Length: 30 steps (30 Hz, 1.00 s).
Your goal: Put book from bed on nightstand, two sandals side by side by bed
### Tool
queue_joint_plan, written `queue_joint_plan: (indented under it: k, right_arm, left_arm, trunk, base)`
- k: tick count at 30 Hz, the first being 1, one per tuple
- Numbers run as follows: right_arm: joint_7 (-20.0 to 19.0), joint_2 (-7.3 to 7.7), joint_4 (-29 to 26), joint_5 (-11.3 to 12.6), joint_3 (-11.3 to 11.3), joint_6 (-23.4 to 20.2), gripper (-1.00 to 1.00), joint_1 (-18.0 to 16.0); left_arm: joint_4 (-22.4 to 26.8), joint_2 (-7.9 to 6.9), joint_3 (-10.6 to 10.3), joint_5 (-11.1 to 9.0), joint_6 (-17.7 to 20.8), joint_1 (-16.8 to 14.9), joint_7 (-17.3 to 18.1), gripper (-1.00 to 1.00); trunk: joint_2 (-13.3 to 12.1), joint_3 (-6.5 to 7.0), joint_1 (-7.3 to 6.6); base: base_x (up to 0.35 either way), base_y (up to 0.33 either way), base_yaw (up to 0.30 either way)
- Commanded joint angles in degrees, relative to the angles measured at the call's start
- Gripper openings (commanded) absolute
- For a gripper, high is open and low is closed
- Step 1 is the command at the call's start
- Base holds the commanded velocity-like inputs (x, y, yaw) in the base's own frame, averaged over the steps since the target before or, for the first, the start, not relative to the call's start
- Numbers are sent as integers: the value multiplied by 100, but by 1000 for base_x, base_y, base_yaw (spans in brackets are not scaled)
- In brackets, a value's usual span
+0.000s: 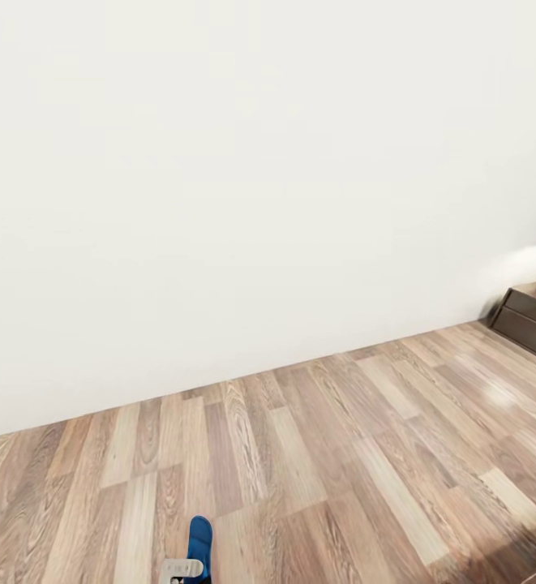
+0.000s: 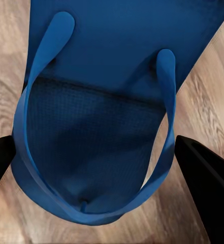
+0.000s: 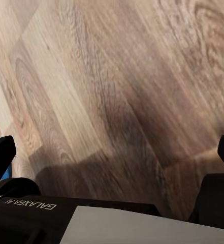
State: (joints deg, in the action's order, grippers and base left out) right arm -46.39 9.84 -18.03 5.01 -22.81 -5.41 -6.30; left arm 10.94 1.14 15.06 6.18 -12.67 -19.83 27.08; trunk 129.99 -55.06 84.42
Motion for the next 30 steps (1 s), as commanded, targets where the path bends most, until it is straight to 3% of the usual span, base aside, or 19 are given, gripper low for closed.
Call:
queue_joint_plan:
  k: [1, 18, 30]
  right_arm:
    - [-24, 0, 1, 52, -13, -57, 100, -2]
    - [-28, 0, 1, 52, -13, -57, 100, -2]
    - [-28, 0, 1, 52, -13, -57, 100, -2]
  left_arm:
    - [-2, 4, 49, 60, -25, -3, 16, -100]
    - [-2, 9, 49, 63, -25, -3, 16, -100]
    - [-3, 9, 49, 60, -25, -3, 16, -100]
  trunk:
    - [2, -5, 1]
    - [2, -5, 1]
    - [2, -5, 1]
  base:
    - [160, 7, 0]
    - [19, 1, 117]
    - [232, -45, 3]
